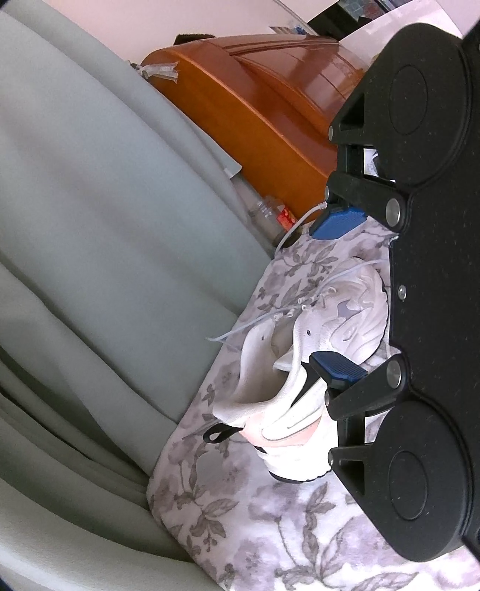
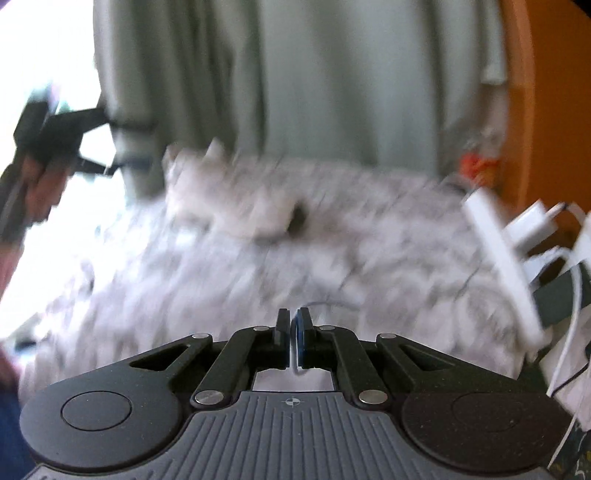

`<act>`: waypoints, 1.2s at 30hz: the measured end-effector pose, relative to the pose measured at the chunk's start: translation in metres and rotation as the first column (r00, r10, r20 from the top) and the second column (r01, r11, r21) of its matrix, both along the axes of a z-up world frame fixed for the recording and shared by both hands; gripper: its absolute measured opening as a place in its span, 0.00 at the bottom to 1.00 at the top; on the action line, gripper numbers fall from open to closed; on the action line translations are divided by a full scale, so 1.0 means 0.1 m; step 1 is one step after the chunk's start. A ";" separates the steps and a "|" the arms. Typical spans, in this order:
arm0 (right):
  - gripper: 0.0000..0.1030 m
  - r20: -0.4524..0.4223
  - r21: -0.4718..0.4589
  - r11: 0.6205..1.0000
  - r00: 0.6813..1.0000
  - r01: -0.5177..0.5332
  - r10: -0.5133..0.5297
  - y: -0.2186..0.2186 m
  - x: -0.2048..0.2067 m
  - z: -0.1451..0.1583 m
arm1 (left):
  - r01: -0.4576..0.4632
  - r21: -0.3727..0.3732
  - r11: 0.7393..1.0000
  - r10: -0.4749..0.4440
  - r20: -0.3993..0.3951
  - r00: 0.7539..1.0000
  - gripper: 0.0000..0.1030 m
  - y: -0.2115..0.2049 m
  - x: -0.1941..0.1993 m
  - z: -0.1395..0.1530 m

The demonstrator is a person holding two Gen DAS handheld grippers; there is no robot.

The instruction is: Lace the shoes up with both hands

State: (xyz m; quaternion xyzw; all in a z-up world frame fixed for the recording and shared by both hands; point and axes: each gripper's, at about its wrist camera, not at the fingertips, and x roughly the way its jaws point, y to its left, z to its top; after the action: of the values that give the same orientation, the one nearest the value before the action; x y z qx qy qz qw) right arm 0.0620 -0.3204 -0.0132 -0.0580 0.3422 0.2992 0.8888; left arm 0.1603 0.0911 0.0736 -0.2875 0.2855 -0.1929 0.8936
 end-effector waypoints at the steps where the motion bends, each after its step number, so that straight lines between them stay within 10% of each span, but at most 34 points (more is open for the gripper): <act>1: 0.03 -0.015 -0.030 0.999 1.000 -0.013 0.013 0.02 -0.02 -0.04 | -0.001 -0.001 1.000 0.001 -0.001 1.000 0.63 0.01 0.00 -0.01; 5: 0.14 0.023 -0.032 0.999 1.000 0.017 -0.016 -0.01 -0.04 0.07 | -0.005 -0.003 1.000 0.005 -0.008 1.000 0.63 0.03 0.00 -0.04; 7: 0.40 0.064 -0.032 0.999 0.998 0.028 -0.026 0.00 -0.01 0.16 | -0.008 -0.005 1.000 0.008 -0.011 1.000 0.63 0.05 0.00 -0.05; 12: 0.40 0.142 -0.050 0.998 0.989 0.039 -0.031 0.10 0.17 0.32 | -0.012 -0.014 1.000 0.012 -0.019 1.000 0.63 0.07 0.01 -0.10; 27: 0.20 0.033 -0.248 0.961 0.990 -0.125 0.137 1.04 1.03 -0.07 | -0.024 -0.041 0.999 0.023 -0.034 0.999 0.63 0.22 0.04 -0.20; 36: 0.02 0.010 -0.158 0.975 0.988 -0.154 0.157 1.05 0.92 -0.04 | -0.020 -0.051 0.998 0.019 -0.032 0.999 0.63 0.25 0.04 -0.22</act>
State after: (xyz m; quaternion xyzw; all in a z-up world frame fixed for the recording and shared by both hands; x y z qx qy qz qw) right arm 0.1542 -0.2156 -0.0174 -0.1578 0.3492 0.3393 0.8591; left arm 0.1641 0.1159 0.0516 -0.3162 0.2916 -0.1869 0.8832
